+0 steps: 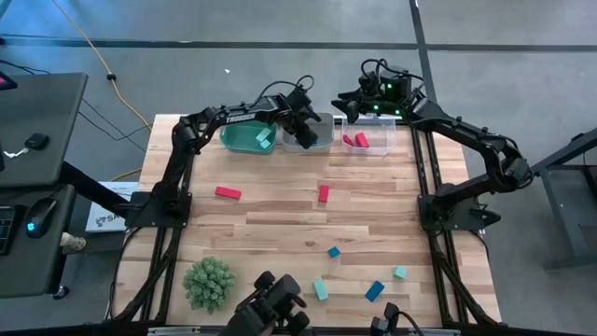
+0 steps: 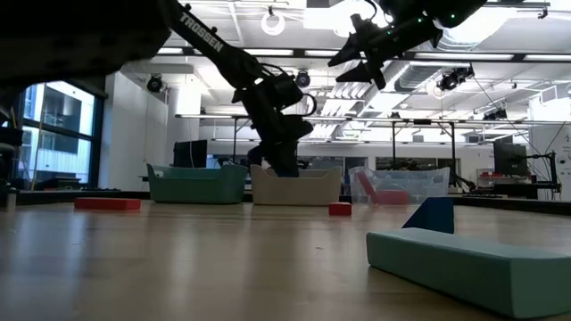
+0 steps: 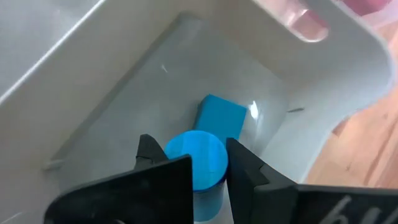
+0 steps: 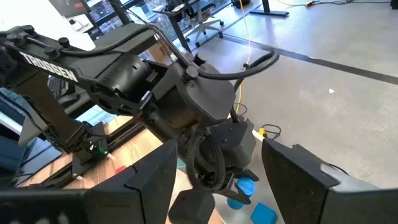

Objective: Sort & place blocks by color
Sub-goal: Put the top blue block into the gray bin, then put the right light blue block into the green bin

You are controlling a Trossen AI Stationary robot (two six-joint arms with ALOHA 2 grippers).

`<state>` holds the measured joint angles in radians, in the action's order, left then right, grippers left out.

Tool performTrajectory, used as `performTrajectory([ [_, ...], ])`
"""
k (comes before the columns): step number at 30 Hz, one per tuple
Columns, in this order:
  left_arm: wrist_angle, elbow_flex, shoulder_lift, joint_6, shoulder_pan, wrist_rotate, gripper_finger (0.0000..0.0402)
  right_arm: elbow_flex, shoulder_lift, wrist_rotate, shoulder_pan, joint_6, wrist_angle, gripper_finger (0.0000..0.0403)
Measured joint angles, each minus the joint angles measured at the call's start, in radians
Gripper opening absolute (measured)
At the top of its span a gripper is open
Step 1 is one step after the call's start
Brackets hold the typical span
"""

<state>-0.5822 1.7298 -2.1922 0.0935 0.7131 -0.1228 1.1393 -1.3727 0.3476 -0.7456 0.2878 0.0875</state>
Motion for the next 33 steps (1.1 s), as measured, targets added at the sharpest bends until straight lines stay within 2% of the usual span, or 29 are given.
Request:
performTrajectory([
  [19, -0.034, 0.0, 0.001, 0.026, 0.003, -0.006, 0.0133, 0.0, 0.0, 0.004, 0.0, 0.029, 0.001, 0.0225],
  [26, -0.067, 0.0, 0.061, 0.014, 0.003, 0.001, 0.0144, 0.0, 0.004, 0.066, 0.03, 0.052, 0.007, 0.0225],
  [33, -0.094, 0.0, 0.188, -0.004, 0.003, 0.0, 0.0145, -0.001, 0.066, 0.08, 0.068, 0.079, 0.017, 0.0225],
])
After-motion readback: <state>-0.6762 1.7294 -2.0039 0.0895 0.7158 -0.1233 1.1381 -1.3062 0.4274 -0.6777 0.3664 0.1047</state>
